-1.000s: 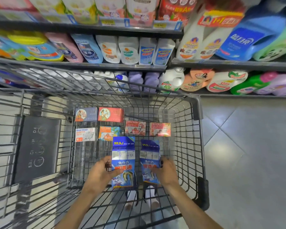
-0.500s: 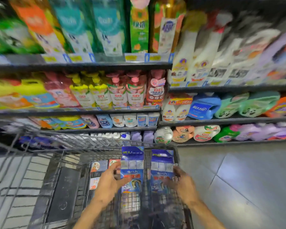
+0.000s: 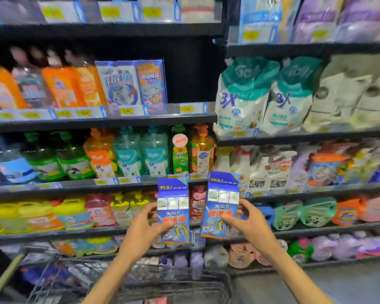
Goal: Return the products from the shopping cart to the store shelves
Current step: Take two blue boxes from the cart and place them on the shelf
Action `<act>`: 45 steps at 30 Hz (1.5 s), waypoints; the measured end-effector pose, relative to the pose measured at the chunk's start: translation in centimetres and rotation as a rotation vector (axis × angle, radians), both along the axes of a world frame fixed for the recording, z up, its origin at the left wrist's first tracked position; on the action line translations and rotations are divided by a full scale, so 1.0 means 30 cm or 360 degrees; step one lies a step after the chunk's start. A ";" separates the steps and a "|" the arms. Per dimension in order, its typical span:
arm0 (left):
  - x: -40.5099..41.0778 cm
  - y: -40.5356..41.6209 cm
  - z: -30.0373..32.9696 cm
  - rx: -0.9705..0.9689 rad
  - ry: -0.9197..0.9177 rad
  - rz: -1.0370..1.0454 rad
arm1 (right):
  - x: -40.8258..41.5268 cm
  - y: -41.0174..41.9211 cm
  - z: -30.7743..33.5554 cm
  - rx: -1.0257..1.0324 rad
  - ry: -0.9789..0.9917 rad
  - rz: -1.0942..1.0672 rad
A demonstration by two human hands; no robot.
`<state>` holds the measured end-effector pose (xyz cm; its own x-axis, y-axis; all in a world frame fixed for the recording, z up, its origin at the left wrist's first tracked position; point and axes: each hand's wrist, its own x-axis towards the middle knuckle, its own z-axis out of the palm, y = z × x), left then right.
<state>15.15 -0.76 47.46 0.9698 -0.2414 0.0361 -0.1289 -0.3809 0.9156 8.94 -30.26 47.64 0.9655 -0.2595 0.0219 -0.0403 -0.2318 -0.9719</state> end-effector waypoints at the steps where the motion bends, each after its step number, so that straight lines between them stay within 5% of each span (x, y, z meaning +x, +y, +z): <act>1: 0.018 -0.012 0.051 -0.0009 -0.0049 0.0012 | 0.025 -0.012 0.058 -0.0003 -0.0032 0.0027; 18: 0.327 -0.163 0.662 0.0047 -0.0751 0.0220 | 0.477 -0.189 0.734 -0.0249 -0.0747 0.0117; 33: 0.411 -0.050 0.620 -0.0016 -0.0698 0.0240 | 0.773 -0.038 0.867 -0.0427 -0.0949 0.0006; 45: 0.417 -0.016 0.585 0.0039 -0.0658 0.0291 | 0.900 -0.093 0.802 -0.0543 -0.0698 0.0001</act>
<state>27.65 -1.25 65.02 0.9017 -0.0729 0.4261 -0.4106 -0.4524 0.7916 35.92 -33.05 71.71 0.8470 -0.1667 0.5048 0.3517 -0.5365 -0.7671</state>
